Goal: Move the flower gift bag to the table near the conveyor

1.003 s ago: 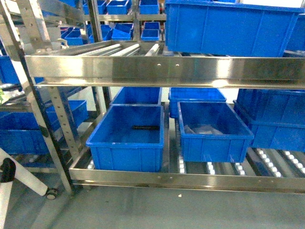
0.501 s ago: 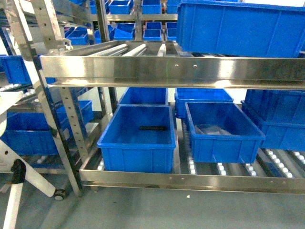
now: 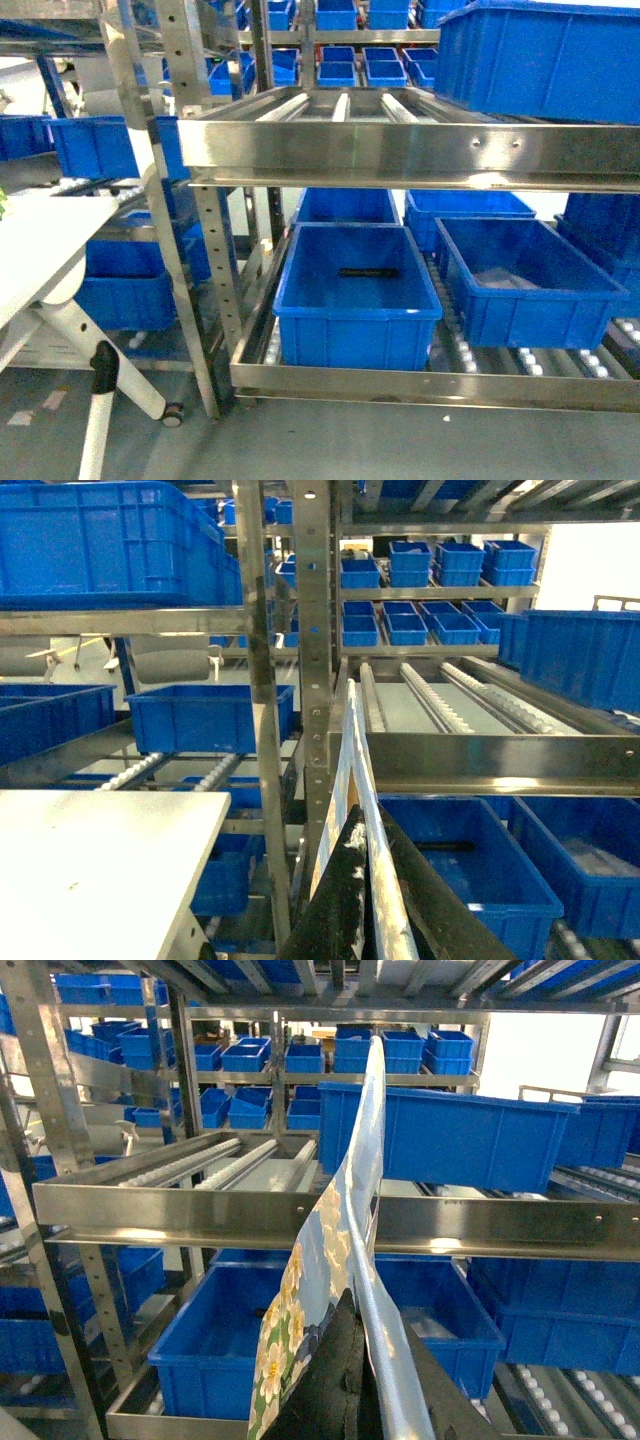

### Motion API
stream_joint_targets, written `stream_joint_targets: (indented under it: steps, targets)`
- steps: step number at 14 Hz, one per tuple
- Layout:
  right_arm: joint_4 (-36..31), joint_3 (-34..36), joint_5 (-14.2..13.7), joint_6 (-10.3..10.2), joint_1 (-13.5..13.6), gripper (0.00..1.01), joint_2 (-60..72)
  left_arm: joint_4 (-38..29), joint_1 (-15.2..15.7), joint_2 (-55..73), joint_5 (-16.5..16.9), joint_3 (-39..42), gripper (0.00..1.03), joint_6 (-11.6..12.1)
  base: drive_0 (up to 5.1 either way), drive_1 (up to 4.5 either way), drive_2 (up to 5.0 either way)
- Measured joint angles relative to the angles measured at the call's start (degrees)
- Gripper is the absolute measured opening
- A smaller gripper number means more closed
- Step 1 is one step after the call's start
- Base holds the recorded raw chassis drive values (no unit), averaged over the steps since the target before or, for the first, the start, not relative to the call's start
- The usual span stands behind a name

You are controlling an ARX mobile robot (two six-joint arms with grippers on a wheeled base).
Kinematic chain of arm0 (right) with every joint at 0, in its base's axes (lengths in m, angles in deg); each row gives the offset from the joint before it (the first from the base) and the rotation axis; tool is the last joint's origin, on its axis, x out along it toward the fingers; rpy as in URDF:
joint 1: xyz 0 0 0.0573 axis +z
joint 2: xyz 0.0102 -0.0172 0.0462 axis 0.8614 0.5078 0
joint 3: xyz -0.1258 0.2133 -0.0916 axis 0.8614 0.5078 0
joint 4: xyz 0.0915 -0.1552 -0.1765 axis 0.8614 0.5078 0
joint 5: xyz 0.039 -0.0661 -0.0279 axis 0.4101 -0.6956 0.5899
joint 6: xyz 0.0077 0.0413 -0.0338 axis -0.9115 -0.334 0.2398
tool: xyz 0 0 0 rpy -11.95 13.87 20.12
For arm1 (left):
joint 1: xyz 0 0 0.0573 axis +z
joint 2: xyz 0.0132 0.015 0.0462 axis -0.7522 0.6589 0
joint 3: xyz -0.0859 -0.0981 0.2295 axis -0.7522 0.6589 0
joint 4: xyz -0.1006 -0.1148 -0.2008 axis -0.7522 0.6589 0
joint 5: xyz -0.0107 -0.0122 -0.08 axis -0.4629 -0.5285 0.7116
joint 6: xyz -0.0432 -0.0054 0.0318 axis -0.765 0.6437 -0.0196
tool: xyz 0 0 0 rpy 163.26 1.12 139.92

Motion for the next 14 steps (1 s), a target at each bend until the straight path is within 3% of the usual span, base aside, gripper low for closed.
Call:
stream_joint_targets:
  steps: [14]
  targets:
    - [0.1, 0.0, 0.0, 0.0, 0.0, 0.02, 0.0, 0.0, 0.0, 0.1, 0.0, 0.0, 0.02, 0.0, -5.0, 2.44, 2.4]
